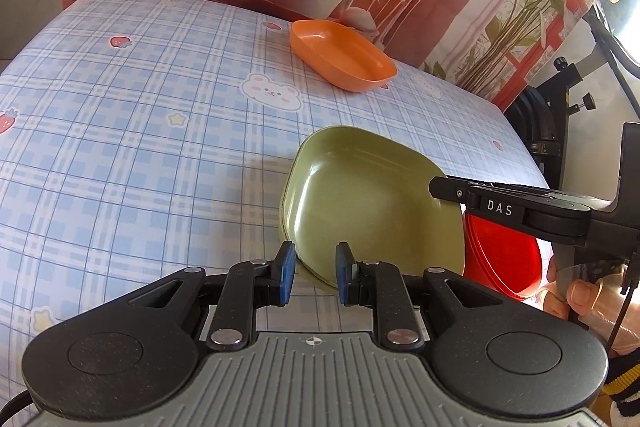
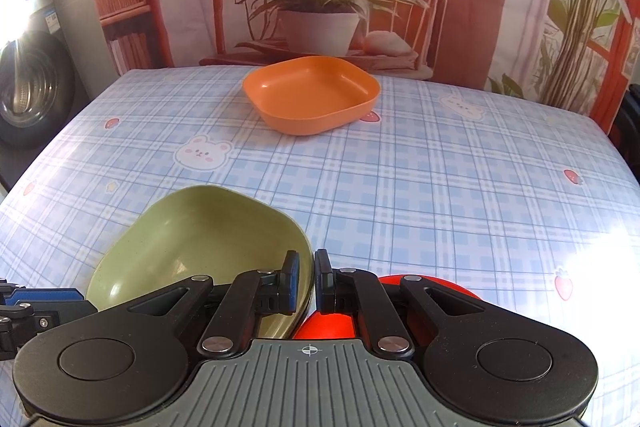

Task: Organize plates and bowls

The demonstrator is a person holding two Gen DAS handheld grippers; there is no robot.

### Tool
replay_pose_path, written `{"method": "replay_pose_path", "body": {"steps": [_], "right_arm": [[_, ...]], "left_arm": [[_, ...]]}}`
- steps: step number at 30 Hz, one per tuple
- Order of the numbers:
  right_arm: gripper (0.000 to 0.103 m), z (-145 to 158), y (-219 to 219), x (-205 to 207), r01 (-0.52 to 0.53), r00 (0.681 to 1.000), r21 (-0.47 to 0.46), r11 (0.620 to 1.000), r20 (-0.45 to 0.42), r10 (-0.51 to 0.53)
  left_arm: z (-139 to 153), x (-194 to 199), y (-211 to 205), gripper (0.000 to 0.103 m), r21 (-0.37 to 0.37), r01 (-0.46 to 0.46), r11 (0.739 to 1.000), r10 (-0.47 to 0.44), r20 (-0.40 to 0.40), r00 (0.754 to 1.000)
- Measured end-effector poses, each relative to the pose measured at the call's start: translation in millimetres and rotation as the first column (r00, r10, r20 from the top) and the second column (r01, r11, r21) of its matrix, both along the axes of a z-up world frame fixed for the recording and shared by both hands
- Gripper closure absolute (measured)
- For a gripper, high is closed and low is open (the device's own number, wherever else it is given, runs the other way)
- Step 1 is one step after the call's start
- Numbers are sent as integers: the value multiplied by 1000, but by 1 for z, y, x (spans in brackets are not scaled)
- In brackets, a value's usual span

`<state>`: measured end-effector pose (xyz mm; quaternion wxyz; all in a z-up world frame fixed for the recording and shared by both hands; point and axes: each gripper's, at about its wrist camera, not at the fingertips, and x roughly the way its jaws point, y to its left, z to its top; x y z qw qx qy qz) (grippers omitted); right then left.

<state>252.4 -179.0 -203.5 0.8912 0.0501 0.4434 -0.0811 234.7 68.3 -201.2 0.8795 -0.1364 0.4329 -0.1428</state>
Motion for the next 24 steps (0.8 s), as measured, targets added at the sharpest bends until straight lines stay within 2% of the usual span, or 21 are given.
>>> {"method": "replay_pose_path", "body": {"steps": [13, 17, 24], "right_arm": [[96, -7, 3, 3, -15, 1000, -15, 1000, -7, 15], [91, -1, 0, 0, 1, 1000, -12, 1000, 22, -1], [100, 3, -5, -4, -6, 999, -12, 1000, 40, 6]], "left_arm": [[-3, -1, -3, 82, 7, -17, 1000, 17, -10, 1000], [-3, -1, -4, 82, 9, -20, 1000, 20, -9, 1000], [-4, 0, -5, 82, 15, -22, 1000, 22, -8, 1000]]}}
